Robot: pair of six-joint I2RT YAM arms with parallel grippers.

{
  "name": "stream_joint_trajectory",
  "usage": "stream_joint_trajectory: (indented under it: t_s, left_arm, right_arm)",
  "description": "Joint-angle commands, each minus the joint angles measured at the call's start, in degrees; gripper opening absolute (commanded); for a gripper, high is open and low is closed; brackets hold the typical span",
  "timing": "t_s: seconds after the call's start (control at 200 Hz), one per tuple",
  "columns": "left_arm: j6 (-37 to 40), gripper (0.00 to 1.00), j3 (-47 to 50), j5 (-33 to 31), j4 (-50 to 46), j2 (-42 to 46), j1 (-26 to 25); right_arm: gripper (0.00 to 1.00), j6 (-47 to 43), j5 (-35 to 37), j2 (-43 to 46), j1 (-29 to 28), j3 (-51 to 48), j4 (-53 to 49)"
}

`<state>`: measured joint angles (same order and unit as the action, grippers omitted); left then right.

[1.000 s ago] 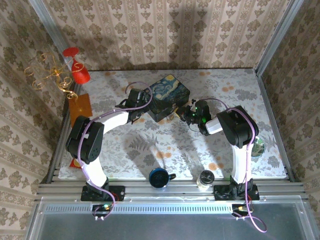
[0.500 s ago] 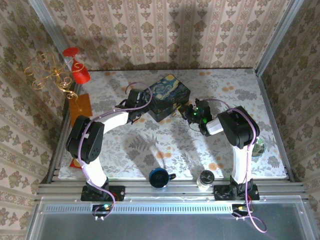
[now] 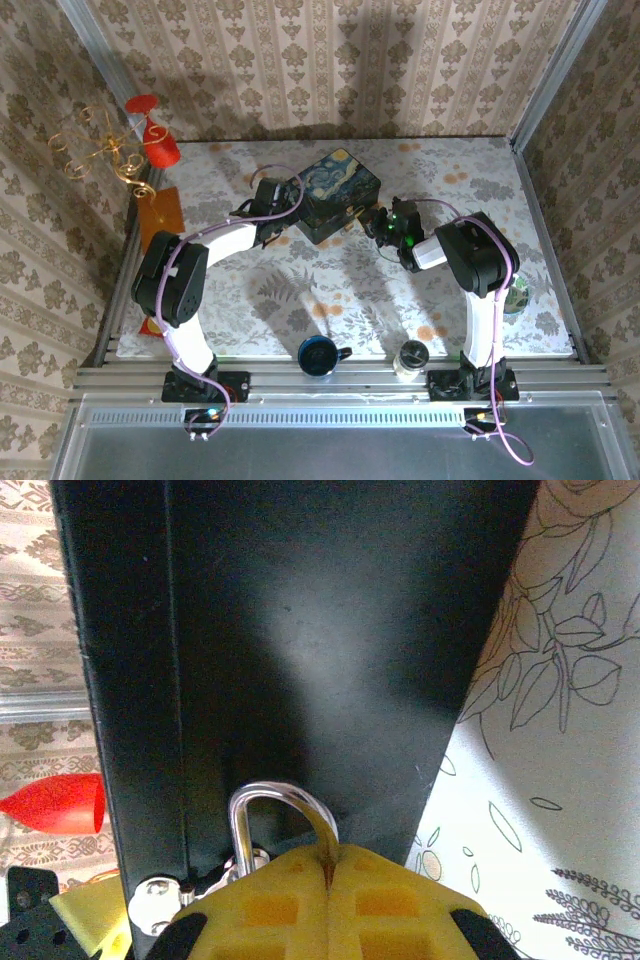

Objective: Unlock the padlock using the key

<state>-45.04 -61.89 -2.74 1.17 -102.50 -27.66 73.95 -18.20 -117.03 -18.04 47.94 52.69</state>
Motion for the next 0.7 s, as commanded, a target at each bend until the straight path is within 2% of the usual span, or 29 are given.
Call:
stream_joint_trajectory:
  t_s: [0.0, 0.04, 0.38, 0.695]
  left_arm:
    - [0.0, 1.00, 2.6, -2.5, -7.0, -2.1, 1.1]
    - [0.0, 1.00, 2.6, -2.5, -7.1, -2.1, 2.7]
    - [-0.1, 1.00, 3.3, -2.6, -6.7, -1.6, 3.1]
    - [0.5, 1.00, 2.5, -2.2, -6.5, -1.2, 3.9]
  right_arm:
    - [0.00, 0.1, 3.3, 1.1, 1.1, -0.7, -2.7]
    - [0.00, 0.1, 3.4, 1.2, 1.3, -0.7, -2.7]
    - [0.00, -2.4, 3.8, 5.2, 3.3, -2.3, -5.3]
    - [0.00, -11.1, 5.7, 17.5, 4.9, -6.9, -18.2]
